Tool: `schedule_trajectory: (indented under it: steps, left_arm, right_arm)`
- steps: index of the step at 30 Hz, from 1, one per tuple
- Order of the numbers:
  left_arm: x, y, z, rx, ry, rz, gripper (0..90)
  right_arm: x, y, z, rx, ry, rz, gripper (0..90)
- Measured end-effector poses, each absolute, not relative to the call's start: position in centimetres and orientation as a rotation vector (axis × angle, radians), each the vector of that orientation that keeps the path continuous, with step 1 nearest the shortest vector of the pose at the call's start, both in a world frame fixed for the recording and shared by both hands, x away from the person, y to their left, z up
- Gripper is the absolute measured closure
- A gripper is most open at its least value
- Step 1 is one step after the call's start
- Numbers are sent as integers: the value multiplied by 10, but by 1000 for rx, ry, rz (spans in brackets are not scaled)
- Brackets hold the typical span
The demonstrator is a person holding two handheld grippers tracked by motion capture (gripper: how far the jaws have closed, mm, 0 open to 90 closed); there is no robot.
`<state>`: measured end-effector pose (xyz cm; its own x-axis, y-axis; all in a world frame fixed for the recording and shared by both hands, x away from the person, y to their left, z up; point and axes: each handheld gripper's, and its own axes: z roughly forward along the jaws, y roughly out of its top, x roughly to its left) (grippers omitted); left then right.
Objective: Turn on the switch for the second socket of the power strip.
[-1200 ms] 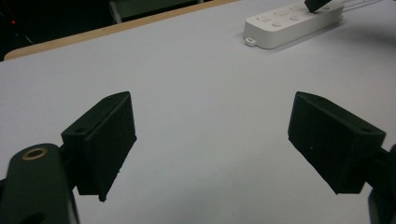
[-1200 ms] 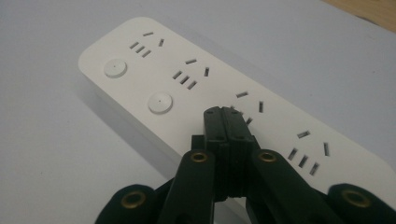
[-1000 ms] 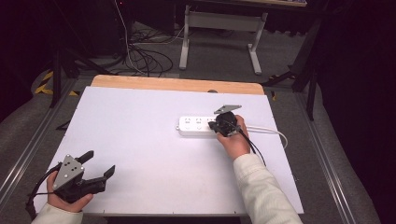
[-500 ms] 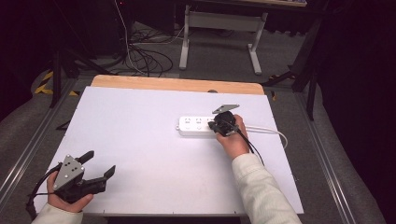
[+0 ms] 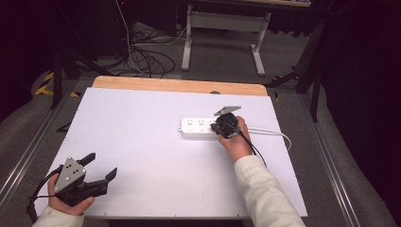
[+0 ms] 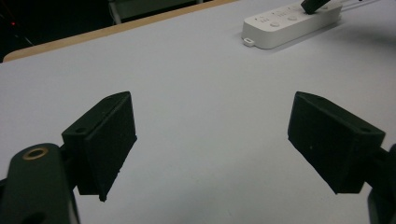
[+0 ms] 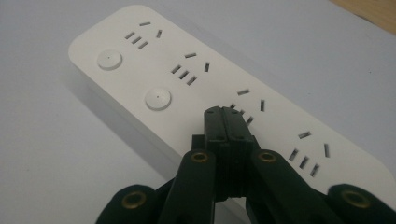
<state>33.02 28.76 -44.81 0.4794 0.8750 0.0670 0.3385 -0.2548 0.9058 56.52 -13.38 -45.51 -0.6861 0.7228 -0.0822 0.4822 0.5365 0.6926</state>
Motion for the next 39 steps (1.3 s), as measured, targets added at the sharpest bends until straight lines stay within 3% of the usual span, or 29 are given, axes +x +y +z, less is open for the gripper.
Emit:
schedule_trajectory:
  steps: [10,39]
  left_arm:
    - [332,288,-449,1816,1034,744,154]
    - [332,287,-449,1807,1051,739,152]
  right_arm:
    - [560,-132,-449,971,2412,935,900]
    - [516,-156,-389,871,2317,1153,895]
